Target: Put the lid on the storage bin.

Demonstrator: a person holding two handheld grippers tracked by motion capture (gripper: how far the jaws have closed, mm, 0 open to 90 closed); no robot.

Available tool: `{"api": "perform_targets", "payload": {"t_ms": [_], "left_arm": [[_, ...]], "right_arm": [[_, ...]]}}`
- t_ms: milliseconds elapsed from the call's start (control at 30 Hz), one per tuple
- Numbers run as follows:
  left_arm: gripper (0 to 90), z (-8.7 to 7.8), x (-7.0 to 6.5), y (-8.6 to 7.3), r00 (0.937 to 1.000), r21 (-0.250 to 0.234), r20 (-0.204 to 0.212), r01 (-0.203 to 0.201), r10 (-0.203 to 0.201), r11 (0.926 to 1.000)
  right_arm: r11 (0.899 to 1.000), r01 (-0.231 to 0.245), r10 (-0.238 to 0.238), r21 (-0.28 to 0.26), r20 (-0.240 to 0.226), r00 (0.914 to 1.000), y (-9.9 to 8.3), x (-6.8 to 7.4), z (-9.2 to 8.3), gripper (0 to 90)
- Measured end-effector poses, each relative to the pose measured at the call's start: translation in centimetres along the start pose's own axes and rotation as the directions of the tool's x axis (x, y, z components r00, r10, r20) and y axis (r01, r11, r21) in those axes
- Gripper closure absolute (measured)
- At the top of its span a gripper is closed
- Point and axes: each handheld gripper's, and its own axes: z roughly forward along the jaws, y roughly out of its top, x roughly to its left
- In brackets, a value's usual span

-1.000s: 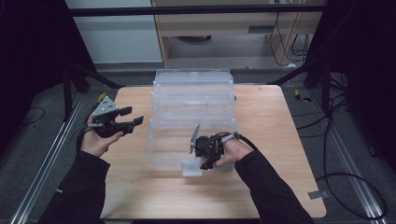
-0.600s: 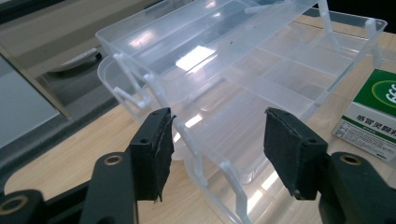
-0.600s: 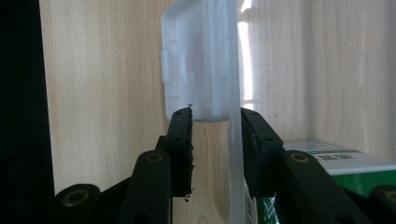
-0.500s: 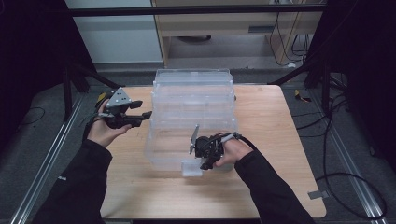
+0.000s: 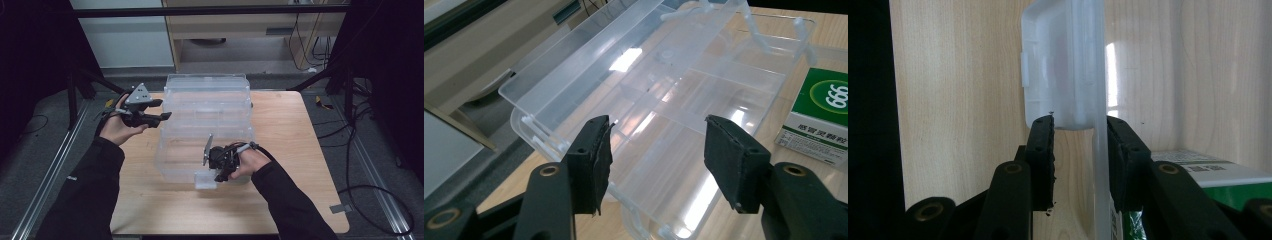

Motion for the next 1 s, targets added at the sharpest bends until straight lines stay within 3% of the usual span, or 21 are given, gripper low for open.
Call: {"api": "perform_targets", "payload": {"t_ms": [333,533,800,1000], "left_arm": [[44.6,1.7,-0.4,1.1,0.9976,0.065,0.026,-0.065,0.064,0.9958],[45.0,2.6,-0.7,1.7,0.9942,0.079,0.068,-0.088,0.083,0.9929],[45.2,3.4,-0.6,2.3,0.9904,0.107,0.084,-0.119,0.11,0.9872],[45.7,4.0,-0.6,2.6,0.9821,0.148,0.098,-0.174,0.161,0.9736]], "right_arm": [[1.0,-0.004,0.004,0.0,-0.004,1.0,0.0,0.1,0.0,67.3],[1.0,0.001,-0.001,-0.002,-0.003,1.0,0.0,0.1,0.0,67.3],[1.0,0.006,-0.006,0.0,0.004,1.0,0.0,0.0,0.0,67.3],[1.0,0.005,-0.005,0.0,0.004,1.0,0.0,0.0,0.0,67.3]]}}
